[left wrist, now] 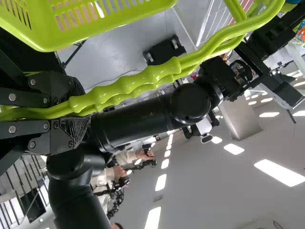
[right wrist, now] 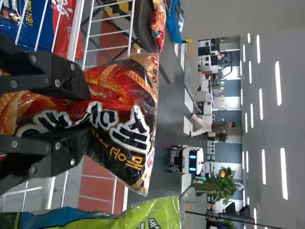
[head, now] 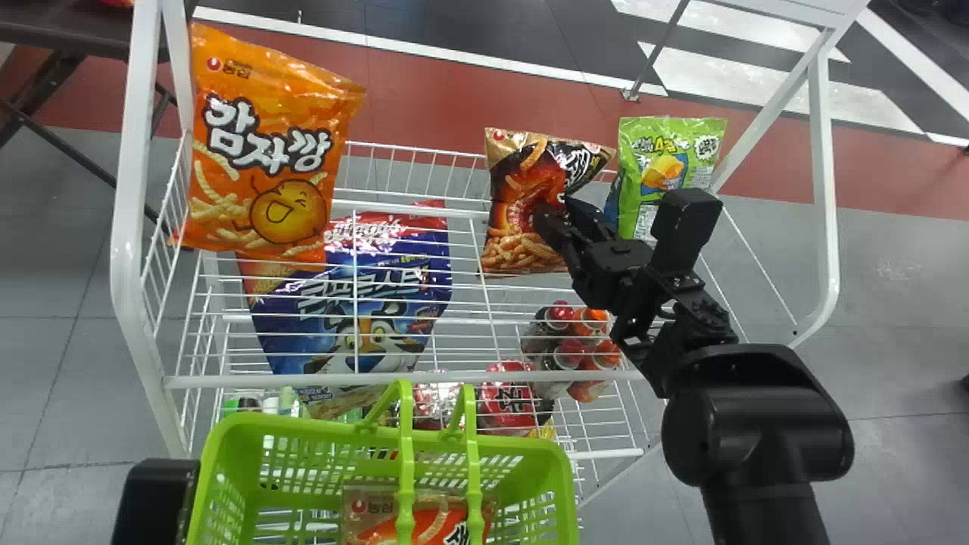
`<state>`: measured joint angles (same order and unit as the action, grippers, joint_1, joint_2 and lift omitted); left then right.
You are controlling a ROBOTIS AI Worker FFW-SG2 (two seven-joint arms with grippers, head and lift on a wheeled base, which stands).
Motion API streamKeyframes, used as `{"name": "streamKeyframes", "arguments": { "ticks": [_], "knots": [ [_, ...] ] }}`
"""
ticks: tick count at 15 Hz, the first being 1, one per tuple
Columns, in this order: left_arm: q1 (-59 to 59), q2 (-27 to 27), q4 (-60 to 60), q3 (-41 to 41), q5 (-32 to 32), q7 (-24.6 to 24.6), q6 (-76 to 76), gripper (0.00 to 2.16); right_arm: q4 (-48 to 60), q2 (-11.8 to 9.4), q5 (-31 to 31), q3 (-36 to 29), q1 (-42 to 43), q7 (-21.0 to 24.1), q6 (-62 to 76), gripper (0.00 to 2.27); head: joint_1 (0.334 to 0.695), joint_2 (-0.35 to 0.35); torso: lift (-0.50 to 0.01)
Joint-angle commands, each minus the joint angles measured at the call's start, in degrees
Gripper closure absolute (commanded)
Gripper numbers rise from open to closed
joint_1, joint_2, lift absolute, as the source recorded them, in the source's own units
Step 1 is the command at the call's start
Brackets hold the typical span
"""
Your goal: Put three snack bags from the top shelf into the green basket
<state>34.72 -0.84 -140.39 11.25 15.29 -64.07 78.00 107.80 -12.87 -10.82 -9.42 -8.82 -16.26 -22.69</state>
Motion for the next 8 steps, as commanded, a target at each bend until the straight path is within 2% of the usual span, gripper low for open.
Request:
{"name": "streamKeyframes", "arguments": {
  "ticks": [1,3,5,8],
  "knots": [
    [0.0,-0.1,-0.3,0.1,0.0,0.0,0.4,1.51,1.4,-0.1,-0.2,-0.3,-1.2,-0.1,0.0,2.25,0.695,-0.350,-0.045],
    [0.0,-0.1,-0.4,0.1,0.0,0.0,0.7,1.51,3.7,-0.1,-0.8,-0.7,-2.6,-0.6,0.0,2.25,0.695,-0.350,-0.045],
    [0.0,-0.2,-0.5,0.1,0.1,0.0,0.7,1.51,10.3,-0.1,-2.2,-2.2,-6.4,-0.6,-1.7,2.25,0.695,-0.350,-0.045],
    [0.0,-0.2,-0.7,0.1,0.1,0.0,0.7,1.51,22.9,0.0,-8.5,-8.0,-12.5,-2.6,-11.2,2.25,0.695,-0.350,-0.045]
  ]
}}
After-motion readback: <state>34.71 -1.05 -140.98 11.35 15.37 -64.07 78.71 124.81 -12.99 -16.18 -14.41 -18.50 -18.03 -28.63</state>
